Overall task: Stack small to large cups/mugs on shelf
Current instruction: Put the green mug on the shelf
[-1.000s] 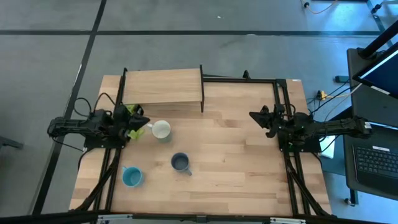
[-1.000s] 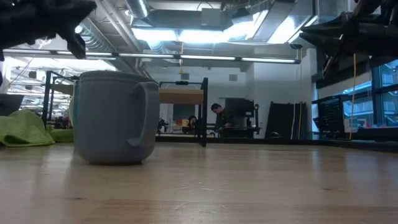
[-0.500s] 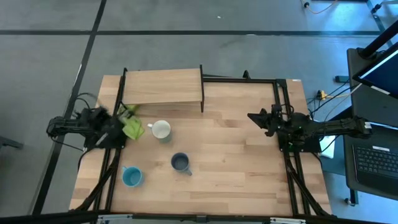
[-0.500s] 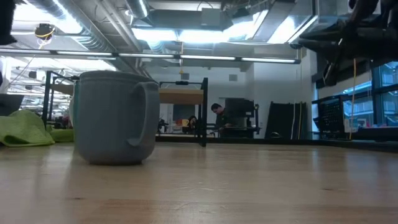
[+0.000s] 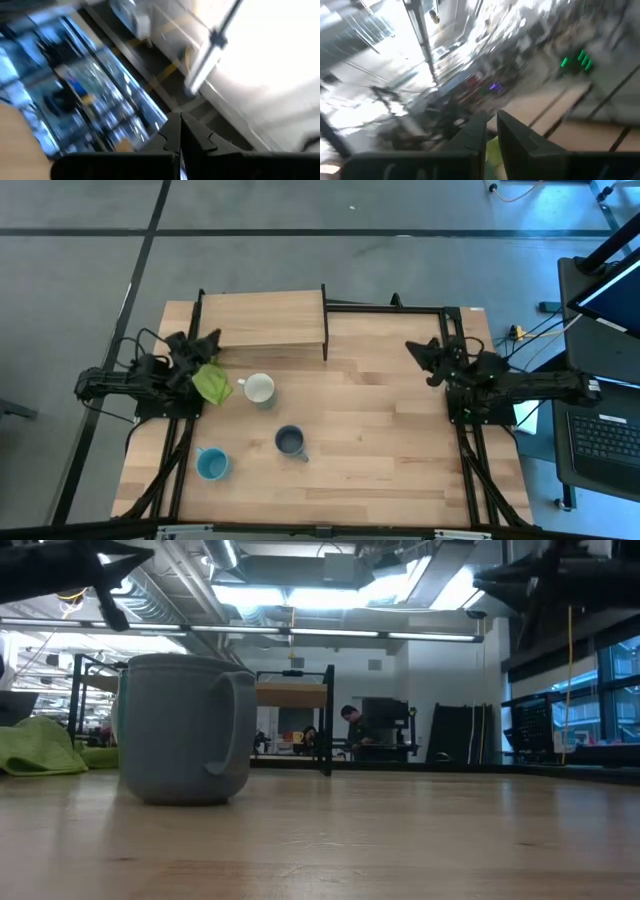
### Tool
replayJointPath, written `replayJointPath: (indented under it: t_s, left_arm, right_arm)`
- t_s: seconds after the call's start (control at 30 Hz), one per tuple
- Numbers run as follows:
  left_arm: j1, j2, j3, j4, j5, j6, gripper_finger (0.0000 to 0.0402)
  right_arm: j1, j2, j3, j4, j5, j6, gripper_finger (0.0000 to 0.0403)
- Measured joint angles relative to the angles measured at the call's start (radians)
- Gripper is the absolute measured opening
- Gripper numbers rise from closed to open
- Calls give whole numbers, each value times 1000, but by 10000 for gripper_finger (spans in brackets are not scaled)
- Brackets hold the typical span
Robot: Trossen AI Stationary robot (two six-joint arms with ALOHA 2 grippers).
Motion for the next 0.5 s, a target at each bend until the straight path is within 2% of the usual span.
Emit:
replayJointPath:
  t_s: [0.07,0.33,0.43,0.5]
  left_arm:
    - [0,0,0,24,-32,11,0]
    - [0,0,0,77,-47,10,0]
    - [0,0,14,49,48,59,0]
    - [0,0,77,-70,124,86,0]
  right_arm:
    - [0,5,24,0,32,-87,47]
    - [0,7,74,-4,41,-58,47]
    - [0,9,86,-3,-18,-22,47]
    - [-4,9,99,-1,-37,30,47]
